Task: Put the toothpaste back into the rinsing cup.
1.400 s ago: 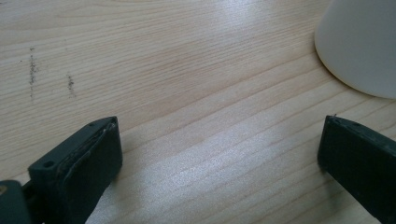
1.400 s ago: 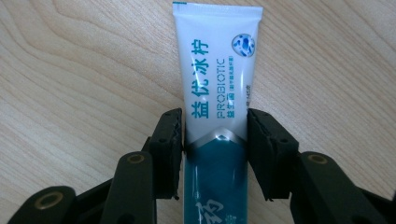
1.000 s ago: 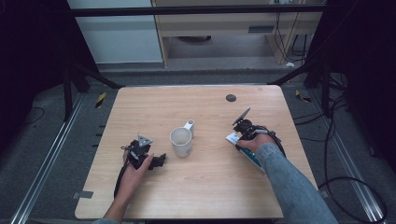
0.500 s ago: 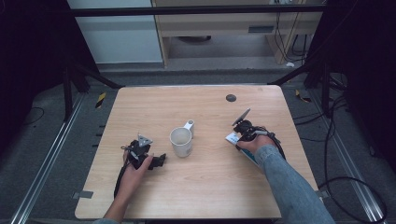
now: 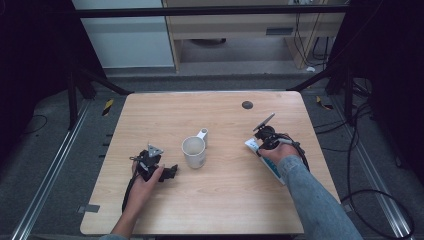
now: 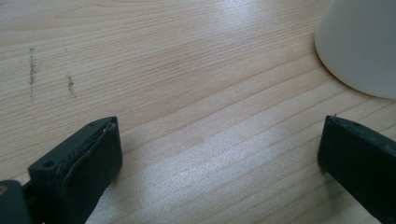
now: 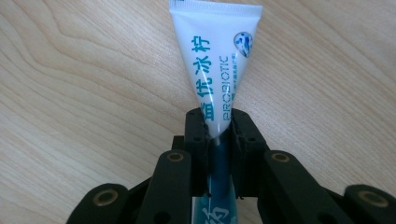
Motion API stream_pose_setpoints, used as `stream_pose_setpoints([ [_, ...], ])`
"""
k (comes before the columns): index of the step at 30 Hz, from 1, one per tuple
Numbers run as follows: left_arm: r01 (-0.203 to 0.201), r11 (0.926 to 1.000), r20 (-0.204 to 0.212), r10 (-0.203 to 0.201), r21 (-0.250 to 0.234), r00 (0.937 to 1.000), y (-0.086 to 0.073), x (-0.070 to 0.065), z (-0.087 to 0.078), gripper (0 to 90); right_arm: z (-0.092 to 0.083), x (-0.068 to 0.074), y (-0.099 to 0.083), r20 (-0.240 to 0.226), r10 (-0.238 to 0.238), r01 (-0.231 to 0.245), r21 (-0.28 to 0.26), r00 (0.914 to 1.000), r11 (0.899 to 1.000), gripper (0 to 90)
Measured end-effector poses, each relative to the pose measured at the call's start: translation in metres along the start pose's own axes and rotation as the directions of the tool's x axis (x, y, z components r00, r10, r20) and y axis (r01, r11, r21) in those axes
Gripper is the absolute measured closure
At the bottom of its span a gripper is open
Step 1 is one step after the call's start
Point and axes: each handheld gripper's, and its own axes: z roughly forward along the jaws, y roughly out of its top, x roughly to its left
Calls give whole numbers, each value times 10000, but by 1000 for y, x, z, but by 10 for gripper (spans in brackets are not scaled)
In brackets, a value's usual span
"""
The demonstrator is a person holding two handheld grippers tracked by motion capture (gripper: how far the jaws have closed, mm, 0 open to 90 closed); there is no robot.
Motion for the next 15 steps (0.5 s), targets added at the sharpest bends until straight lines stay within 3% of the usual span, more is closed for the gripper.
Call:
stream_pose_setpoints([
  [10,11,10000,4,-11,-31,10000,0,0,0,0,-26,-5,2,-58,206,-209,-539,9998,9983,793],
  [15,27,10000,-2,-27,-27,10000,0,0,0,0,-42,-9,7,241,186,-167,-769,9995,9969,795],
])
